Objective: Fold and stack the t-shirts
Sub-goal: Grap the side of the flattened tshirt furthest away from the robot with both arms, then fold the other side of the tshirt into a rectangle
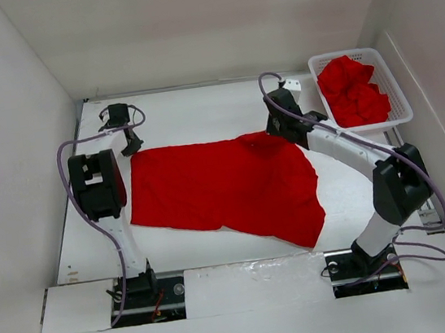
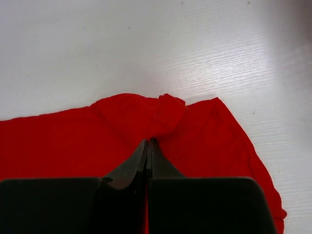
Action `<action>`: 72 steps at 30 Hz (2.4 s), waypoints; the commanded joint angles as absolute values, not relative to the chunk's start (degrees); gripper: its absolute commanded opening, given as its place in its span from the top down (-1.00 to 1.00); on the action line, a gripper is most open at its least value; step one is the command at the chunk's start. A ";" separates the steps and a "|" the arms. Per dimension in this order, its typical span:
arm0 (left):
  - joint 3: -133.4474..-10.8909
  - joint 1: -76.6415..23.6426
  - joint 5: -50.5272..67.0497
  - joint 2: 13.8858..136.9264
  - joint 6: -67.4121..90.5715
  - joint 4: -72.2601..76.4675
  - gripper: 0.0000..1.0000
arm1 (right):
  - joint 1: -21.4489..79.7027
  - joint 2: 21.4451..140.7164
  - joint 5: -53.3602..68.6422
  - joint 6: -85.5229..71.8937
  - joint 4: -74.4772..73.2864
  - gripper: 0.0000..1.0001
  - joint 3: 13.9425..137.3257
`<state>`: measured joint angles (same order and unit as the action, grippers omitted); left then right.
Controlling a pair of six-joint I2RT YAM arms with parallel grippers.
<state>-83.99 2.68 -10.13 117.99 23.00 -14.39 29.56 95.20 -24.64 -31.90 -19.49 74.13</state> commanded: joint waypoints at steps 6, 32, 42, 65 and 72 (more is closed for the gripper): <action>-79.45 2.72 -12.04 108.20 23.38 -14.85 1.00 | 32.34 82.72 -28.73 -32.52 -21.44 1.00 69.27; -70.05 2.72 -17.75 99.67 30.32 -18.63 1.00 | 48.16 61.18 -31.73 -44.38 -38.94 1.00 56.34; -70.05 2.72 -19.59 98.44 32.51 -20.74 1.00 | 58.09 59.58 -28.12 -51.50 -40.69 1.00 53.44; -68.99 2.72 -23.11 97.22 38.40 -27.76 -0.63 | 65.13 68.03 -19.79 -56.35 -41.31 0.13 50.89; -70.22 3.34 -22.59 89.14 41.04 -29.79 -0.99 | 65.13 63.29 -17.92 -52.83 -40.18 -0.46 50.36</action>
<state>-68.97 2.90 -21.30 95.26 38.96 -27.57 64.60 66.52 -18.59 -54.94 -42.85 50.39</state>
